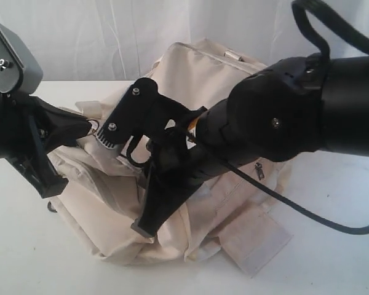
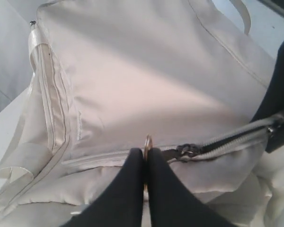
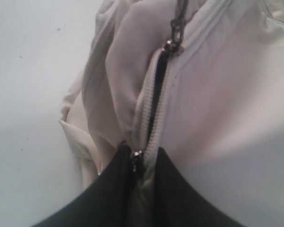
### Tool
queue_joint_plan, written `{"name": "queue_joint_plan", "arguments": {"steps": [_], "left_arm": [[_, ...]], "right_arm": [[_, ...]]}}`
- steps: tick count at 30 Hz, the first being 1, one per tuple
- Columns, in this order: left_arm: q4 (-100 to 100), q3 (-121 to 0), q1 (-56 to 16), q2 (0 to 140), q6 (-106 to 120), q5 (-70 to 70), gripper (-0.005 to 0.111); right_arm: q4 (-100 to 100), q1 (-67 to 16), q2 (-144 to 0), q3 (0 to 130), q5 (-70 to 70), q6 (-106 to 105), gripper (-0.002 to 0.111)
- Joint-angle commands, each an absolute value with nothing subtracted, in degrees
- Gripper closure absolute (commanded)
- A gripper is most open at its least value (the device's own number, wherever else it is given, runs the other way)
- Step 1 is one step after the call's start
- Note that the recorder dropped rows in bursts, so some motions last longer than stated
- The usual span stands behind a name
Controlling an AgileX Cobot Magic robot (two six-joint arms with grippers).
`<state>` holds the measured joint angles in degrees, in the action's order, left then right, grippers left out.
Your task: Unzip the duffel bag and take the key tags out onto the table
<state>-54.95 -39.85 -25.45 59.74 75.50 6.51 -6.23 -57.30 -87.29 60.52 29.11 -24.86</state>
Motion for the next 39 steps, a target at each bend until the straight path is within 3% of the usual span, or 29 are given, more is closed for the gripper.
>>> {"name": "queue_joint_plan", "arguments": {"steps": [1, 11, 22, 29, 32, 37, 39], "left_arm": [[-55.8, -39.7, -25.3, 59.6, 75.8, 2.2, 0.107], [-55.8, -39.7, -25.3, 59.6, 75.8, 2.1, 0.107], [-55.8, -39.7, -25.3, 59.6, 75.8, 3.0, 0.107], [-55.8, -39.7, -25.3, 59.3, 75.5, 4.8, 0.107], [-55.8, -39.8, -25.3, 59.3, 75.0, 7.0, 0.107], [-56.0, -42.0, -25.3, 59.3, 75.0, 14.0, 0.107], [-56.0, -43.1, -25.3, 59.3, 75.0, 17.0, 0.107]], "right_arm": [[-1.5, -57.6, -84.8, 57.8, 40.2, -20.7, 0.108], [7.5, -57.6, -76.6, 48.3, 44.8, -9.8, 0.108], [33.4, -57.6, -66.7, 38.3, 58.7, 18.8, 0.108], [38.9, -57.6, -64.6, 36.0, 53.6, 26.0, 0.106], [38.1, -57.6, -64.6, 36.6, 51.0, 25.7, 0.091], [33.9, -57.6, -63.0, 42.7, 50.2, 23.1, 0.045], [31.0, -57.8, -62.0, 45.8, 48.4, 19.1, 0.036]]}}
